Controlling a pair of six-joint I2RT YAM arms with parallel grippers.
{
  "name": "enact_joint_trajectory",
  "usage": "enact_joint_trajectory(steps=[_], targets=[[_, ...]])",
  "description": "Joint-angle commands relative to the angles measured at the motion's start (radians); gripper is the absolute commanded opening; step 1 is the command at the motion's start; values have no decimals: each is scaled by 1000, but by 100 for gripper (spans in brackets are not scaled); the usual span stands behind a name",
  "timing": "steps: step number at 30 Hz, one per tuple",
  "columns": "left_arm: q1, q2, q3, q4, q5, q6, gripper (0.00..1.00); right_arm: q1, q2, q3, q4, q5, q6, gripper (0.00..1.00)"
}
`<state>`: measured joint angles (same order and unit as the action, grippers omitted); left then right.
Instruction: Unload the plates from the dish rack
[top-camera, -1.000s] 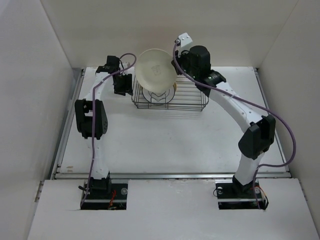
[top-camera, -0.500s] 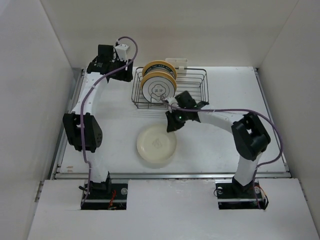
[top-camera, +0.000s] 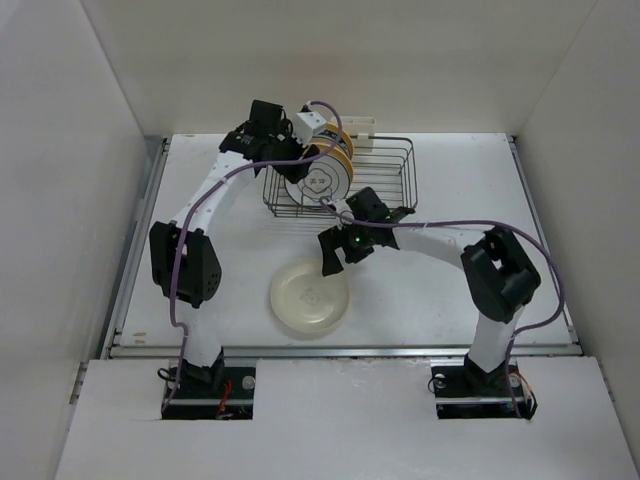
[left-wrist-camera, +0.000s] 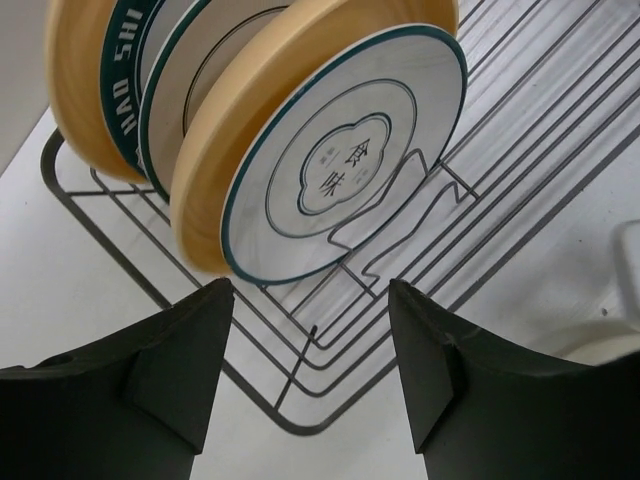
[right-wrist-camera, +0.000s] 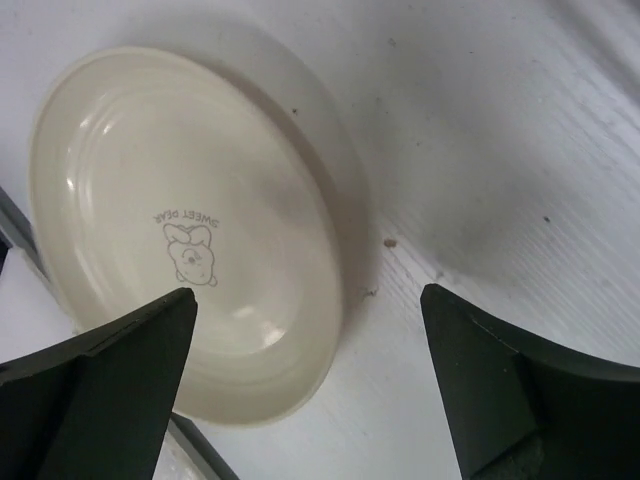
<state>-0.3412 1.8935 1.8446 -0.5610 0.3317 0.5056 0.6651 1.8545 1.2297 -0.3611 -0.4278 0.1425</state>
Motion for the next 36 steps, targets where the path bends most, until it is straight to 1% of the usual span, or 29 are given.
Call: enact_joint_trajectory(steps=[1,4,6,10,14,19,20,21,23,28,31,34,36], targets=[[-12,39,31,61,18,68,60,-10,-156,65,-67,70,-20,100],[-42,81,61,88,-39,80,60,-31,-219,65,-88,109,-20,100],[-51,90,73,110,-48,80,60,-45,-271,65,-88,130,-11,100],[-51,122,73,167,-101,90,62,-88,-337,86,-111,188,20,100],[-51,142,73,202,-112,90,62,-128,-402,122,-145,236,40,100],[-51,151,64,190,-126,80,33,-203,-423,131,-145,291,40,100],[-51,151,64,190,-137,64,33,-216,-423,131,-145,291,49,100],[-51,151,64,181,-146,50,36,-226,-423,131,-145,291,49,100],[-51,151,91,139,-146,50,49,-237,-434,145,-154,291,49,100],[-42,122,182,90,-96,59,56,-257,-434,175,-164,291,29,100],[-33,122,229,53,-86,59,56,-278,-411,230,-193,302,29,100],[-33,113,229,44,-68,70,58,-306,-374,312,-249,345,29,100],[-24,113,216,53,-68,80,59,-346,-330,347,-279,409,40,100]])
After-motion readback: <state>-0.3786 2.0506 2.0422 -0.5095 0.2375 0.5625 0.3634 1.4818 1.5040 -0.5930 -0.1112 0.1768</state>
